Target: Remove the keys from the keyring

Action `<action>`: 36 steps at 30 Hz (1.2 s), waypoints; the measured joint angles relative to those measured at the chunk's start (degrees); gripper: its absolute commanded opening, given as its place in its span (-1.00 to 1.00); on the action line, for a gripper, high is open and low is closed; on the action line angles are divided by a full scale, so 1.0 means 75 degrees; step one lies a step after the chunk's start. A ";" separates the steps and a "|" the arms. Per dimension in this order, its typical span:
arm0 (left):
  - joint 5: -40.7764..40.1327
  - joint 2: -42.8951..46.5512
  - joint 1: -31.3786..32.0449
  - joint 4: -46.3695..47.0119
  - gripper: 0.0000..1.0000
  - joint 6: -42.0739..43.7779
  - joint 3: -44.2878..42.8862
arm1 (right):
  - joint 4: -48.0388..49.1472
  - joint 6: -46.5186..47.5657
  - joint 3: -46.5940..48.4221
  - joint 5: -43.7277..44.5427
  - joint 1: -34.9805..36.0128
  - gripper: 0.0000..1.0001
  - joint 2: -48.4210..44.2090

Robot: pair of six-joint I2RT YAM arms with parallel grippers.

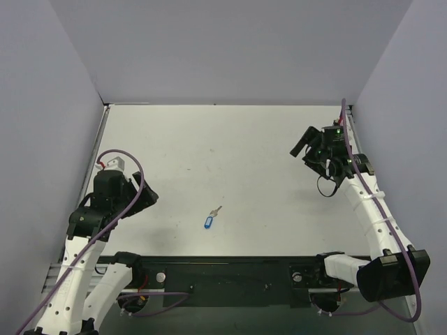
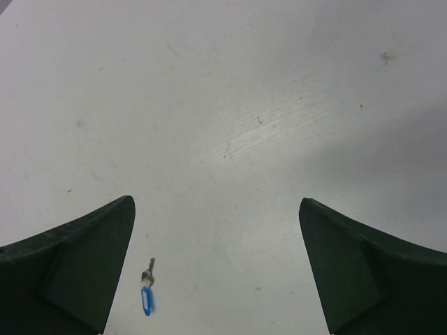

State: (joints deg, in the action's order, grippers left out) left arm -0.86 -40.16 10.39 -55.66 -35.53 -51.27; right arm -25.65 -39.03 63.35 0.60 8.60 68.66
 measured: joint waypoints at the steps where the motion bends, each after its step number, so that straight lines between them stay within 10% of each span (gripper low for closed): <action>1: 0.0009 -0.0006 0.0000 0.0038 0.60 -0.0003 0.0038 | -0.0029 -0.0032 -0.0023 -0.0154 0.0003 0.88 -0.0070; 17: 0.0443 0.0157 0.0102 0.0437 0.59 -0.0373 0.0720 | 0.2215 -0.2069 -0.2693 -0.3774 0.1105 0.75 -0.0029; 36: 0.0440 0.2101 0.0108 0.0230 0.58 0.0099 0.0720 | 0.4756 -0.3378 -0.2888 -0.3450 0.3407 0.64 0.1585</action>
State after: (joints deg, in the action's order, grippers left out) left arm 2.44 -24.40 11.20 -53.93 -34.79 -45.87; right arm 10.02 -64.36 41.69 -25.28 34.15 80.55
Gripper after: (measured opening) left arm 0.792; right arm 0.830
